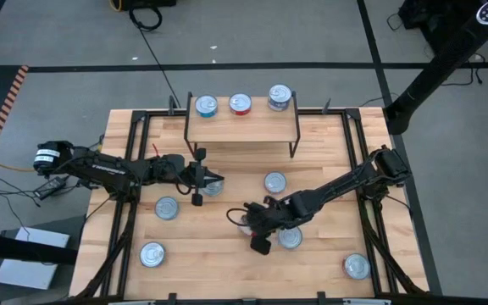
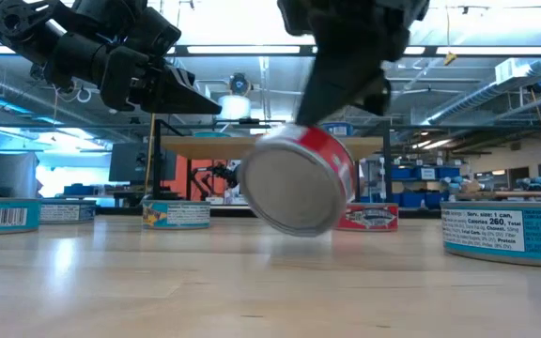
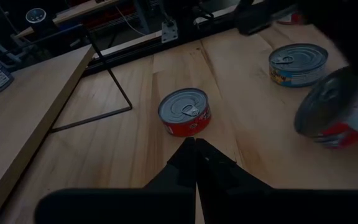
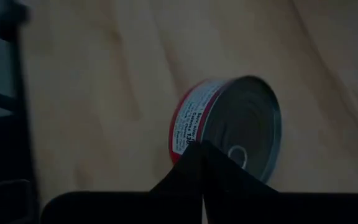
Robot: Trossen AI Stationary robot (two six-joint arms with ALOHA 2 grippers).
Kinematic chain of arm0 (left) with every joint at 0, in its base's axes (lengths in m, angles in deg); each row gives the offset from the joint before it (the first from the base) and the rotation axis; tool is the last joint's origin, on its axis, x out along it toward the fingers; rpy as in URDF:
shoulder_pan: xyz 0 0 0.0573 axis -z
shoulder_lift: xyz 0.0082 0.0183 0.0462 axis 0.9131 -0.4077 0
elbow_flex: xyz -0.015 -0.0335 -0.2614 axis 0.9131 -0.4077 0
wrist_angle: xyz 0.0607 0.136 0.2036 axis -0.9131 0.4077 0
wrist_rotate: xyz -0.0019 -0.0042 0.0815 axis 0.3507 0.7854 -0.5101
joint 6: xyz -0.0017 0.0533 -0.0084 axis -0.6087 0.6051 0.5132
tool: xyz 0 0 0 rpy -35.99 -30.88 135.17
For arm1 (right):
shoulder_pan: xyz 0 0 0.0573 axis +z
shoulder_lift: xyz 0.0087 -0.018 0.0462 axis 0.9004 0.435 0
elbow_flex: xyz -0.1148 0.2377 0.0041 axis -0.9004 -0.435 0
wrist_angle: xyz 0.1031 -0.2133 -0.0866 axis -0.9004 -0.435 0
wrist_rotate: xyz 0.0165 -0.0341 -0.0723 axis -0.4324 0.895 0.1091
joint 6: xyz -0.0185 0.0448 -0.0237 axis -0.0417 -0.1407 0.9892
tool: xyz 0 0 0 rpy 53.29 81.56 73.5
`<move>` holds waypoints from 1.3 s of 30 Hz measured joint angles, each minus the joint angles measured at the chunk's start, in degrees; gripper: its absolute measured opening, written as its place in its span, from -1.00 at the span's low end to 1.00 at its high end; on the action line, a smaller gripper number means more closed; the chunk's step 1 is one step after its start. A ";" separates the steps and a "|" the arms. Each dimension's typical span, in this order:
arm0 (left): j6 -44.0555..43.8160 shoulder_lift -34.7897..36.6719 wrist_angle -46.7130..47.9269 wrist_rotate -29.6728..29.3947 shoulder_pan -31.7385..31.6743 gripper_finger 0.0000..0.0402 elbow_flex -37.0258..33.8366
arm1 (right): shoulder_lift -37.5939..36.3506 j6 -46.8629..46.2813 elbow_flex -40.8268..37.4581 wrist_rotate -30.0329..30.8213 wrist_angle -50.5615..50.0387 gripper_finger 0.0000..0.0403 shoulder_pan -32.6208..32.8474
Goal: Stack canned seafood by type on shelf
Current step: Stack the red tuna can on top of the other red tuna can on the shelf
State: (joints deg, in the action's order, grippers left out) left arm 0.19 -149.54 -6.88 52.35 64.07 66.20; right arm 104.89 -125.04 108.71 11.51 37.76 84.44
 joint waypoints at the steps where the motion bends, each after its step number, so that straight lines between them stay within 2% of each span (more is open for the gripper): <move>1: 0.00 0.00 0.12 0.00 0.00 -0.97 0.00 | 0.00 0.18 -0.38 -0.27 2.30 -0.99 0.00; 7: 0.00 0.00 0.20 0.00 0.00 -0.97 0.00 | 0.00 -0.49 -5.04 -2.92 16.21 -0.99 -0.54; 21: 0.00 0.00 0.10 0.00 0.00 -0.97 0.00 | -0.02 -11.94 -22.24 -5.92 46.75 -0.99 -3.61; 32: 0.00 0.00 0.05 0.02 0.01 -0.97 0.00 | -0.02 -12.60 -23.85 -6.55 49.04 -0.98 -4.62; 39: 0.00 0.00 0.16 0.02 0.00 -0.97 0.00 | -0.02 -12.23 -23.86 -6.51 44.91 -0.90 -5.55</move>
State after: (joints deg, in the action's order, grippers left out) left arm 0.19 -149.54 -6.73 52.37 64.07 66.20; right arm 104.87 -137.27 84.85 5.00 82.67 78.90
